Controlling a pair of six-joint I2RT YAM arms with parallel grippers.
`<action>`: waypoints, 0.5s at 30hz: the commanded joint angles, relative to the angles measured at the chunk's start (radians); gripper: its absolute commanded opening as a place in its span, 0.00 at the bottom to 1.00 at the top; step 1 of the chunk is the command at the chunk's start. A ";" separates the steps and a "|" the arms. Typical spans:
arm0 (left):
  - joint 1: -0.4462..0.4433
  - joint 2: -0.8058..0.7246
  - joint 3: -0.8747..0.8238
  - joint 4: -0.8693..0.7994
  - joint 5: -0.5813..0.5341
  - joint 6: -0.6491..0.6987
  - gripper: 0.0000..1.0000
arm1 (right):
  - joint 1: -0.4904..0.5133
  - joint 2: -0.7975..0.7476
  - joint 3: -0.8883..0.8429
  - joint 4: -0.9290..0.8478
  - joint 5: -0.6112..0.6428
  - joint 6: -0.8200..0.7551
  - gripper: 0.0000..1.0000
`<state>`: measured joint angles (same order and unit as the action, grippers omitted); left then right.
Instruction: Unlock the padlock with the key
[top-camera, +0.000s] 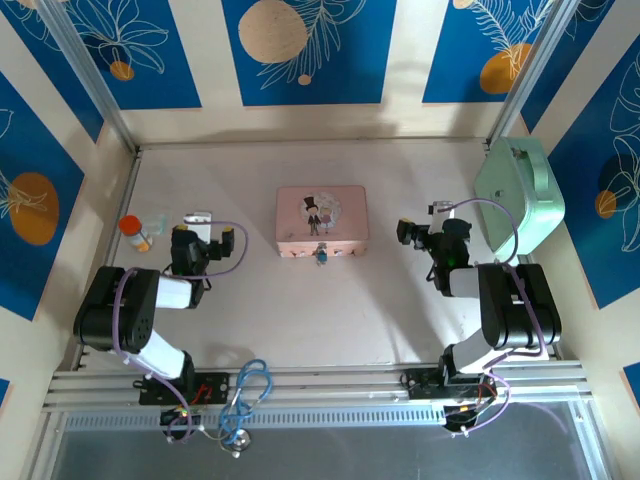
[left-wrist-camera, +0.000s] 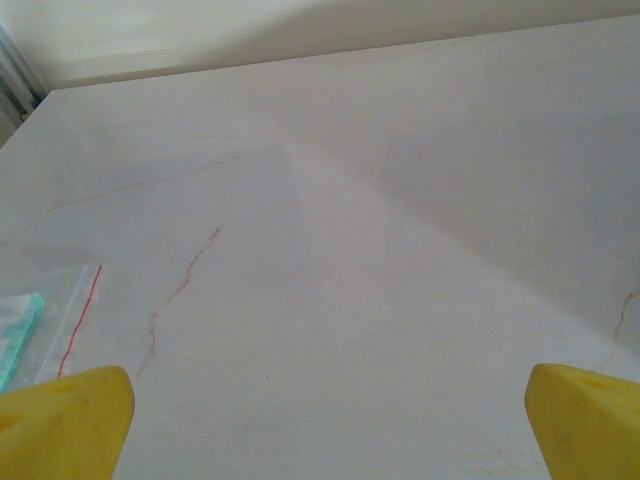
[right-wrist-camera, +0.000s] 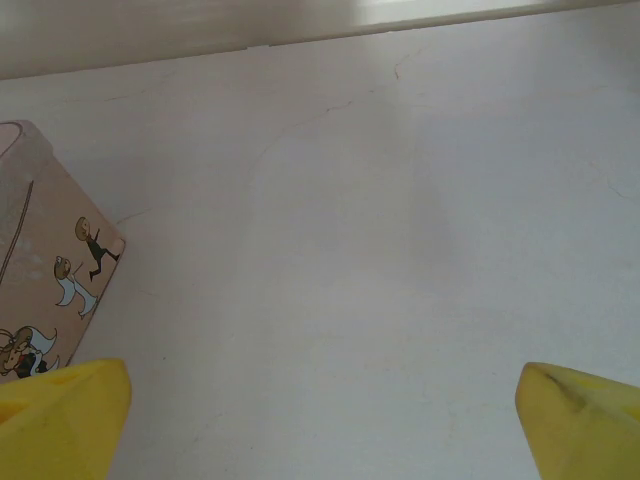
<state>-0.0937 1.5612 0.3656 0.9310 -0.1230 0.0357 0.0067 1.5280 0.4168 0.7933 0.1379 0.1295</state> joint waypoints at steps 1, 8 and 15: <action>0.009 0.006 0.009 0.015 0.026 0.016 0.99 | 0.003 -0.006 -0.004 0.021 -0.008 -0.020 0.99; 0.009 0.005 0.007 0.018 0.023 0.017 0.99 | -0.001 -0.007 -0.003 0.017 -0.013 -0.019 0.99; 0.011 0.007 0.009 0.013 0.028 0.014 0.99 | -0.001 -0.006 -0.003 0.017 -0.014 -0.019 0.99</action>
<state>-0.0914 1.5612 0.3656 0.9310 -0.1223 0.0357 0.0063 1.5280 0.4168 0.7933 0.1375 0.1295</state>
